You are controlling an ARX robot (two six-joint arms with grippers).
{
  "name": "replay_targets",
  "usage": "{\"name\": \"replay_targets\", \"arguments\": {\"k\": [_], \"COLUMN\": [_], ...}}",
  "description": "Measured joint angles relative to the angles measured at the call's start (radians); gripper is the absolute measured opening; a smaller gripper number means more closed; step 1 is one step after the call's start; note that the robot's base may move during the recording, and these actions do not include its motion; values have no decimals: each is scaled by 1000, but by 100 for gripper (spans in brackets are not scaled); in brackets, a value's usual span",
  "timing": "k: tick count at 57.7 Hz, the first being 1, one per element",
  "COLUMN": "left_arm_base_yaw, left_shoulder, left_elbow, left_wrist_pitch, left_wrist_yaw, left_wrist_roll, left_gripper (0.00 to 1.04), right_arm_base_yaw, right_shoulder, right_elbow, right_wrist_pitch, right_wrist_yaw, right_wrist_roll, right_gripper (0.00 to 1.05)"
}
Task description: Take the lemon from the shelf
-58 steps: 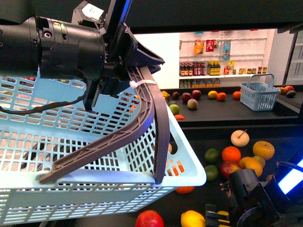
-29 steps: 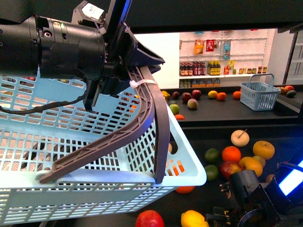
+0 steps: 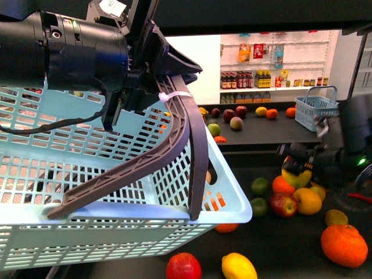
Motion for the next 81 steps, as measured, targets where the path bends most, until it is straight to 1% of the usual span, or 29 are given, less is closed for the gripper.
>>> {"name": "replay_targets", "arguments": {"k": [6,11,15,17,18,20,24,34,54,67,68,71,81], "left_arm_base_yaw": [0,0,0,0,0,0,0,0,-1,-2,-1,-1,-2], "left_shoulder": [0,0,0,0,0,0,0,0,0,0,0,0,0], "left_elbow": [0,0,0,0,0,0,0,0,0,0,0,0,0], "left_wrist_pitch": [0,0,0,0,0,0,0,0,0,0,0,0,0], "left_wrist_yaw": [0,0,0,0,0,0,0,-2,0,-1,-2,-1,2], "left_wrist_roll": [0,0,0,0,0,0,0,0,0,0,0,0,-2], "left_gripper": [9,9,9,9,9,9,9,9,9,9,9,9,9], "right_arm_base_yaw": [-17,-10,14,35,42,68,123,159,213,227,227,230,240], "right_shoulder": [-141,-247,-305,-333,-340,-359,-373,-372,-348,-340,-339,-338,-338], "right_elbow": [-85,-159,-208,-240,-247,-272,-309,-338,-352,-356,-356,-361,-371], "right_wrist_pitch": [33,66,98,129,136,155,188,196,199,189,189,190,204], "right_wrist_yaw": [-82,-180,-263,-327,-333,-391,-465,-478,-474,-460,-459,-459,-463], "right_wrist_roll": [73,129,179,201,205,225,250,252,227,188,186,173,165], "right_gripper": [48,48,48,48,48,48,48,48,48,49,50,60,85]}}
